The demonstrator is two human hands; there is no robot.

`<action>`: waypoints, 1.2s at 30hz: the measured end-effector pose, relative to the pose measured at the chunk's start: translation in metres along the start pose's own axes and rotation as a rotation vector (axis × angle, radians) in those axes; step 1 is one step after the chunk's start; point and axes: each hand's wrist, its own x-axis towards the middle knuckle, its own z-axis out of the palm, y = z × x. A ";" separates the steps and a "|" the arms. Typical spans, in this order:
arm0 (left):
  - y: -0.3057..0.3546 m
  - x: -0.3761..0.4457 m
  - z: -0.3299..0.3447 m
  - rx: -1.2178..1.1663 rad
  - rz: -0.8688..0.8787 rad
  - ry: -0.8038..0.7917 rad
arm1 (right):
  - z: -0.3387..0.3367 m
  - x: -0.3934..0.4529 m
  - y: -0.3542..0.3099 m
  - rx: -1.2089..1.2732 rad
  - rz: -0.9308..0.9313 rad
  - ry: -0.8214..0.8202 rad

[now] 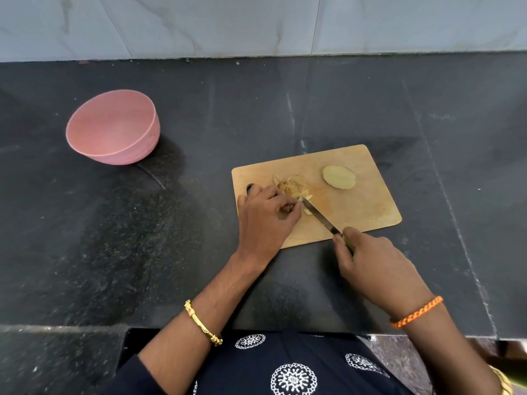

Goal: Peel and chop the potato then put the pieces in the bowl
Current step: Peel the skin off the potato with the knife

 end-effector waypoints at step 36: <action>-0.018 0.027 -0.024 -0.034 0.013 -0.527 | 0.000 0.048 -0.008 0.212 0.062 0.211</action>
